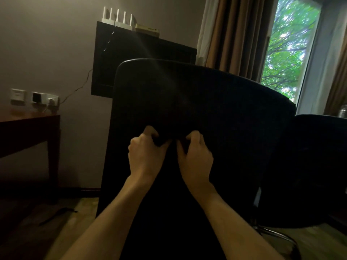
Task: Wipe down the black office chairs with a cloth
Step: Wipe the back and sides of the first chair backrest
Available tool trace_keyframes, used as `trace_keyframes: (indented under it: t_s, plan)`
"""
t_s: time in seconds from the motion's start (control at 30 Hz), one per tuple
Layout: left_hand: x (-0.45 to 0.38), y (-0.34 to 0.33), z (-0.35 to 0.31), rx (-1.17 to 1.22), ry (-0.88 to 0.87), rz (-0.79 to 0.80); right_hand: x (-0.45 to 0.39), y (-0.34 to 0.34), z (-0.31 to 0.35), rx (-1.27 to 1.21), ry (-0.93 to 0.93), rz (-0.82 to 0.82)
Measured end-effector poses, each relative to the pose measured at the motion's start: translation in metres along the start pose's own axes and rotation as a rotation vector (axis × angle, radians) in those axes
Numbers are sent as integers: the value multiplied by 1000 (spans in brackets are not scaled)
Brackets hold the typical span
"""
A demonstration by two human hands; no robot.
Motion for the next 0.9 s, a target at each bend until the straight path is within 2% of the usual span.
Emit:
trace_keyframes:
  t_s: [0.17,0.23,0.43,0.57,0.63,0.7,0.77,0.83,0.9]
  plan:
    - [-30,17,-33,62,-70,-79,-40,30,15,-140,0,-180]
    - [-30,17,-35,50,-107,-93,-37,27,17,-126,21,-201]
    - [46,-22,49,-31,-53,21,57,-29,-19,115,63,-76]
    - [129,-55,127,-69,138,148,149,-73,-61,50,-17,108]
    - [154,-62,143,-29,222,201,172,-81,-75,29,-62,162]
    - [145,-56,132,18,191,160,162,-72,-74,-47,-89,153]
    - [109,-43,104,72,142,68,125,-48,-61,-105,-73,50]
    - [70,-34,78,153,168,28,81,-21,-44,-116,-36,-83]
    - [44,-32,60,196,161,10,54,-14,-35,-123,-22,-102]
Point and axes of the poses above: each hand's wrist, its own x-axis away from the middle knuckle, its own y-axis out of the back of the hand, z = x × y, the point moved 10 cm from there along -x, towards the middle knuckle, and after that the axes turned 2 degrees about -y, right-handed, at the moved point
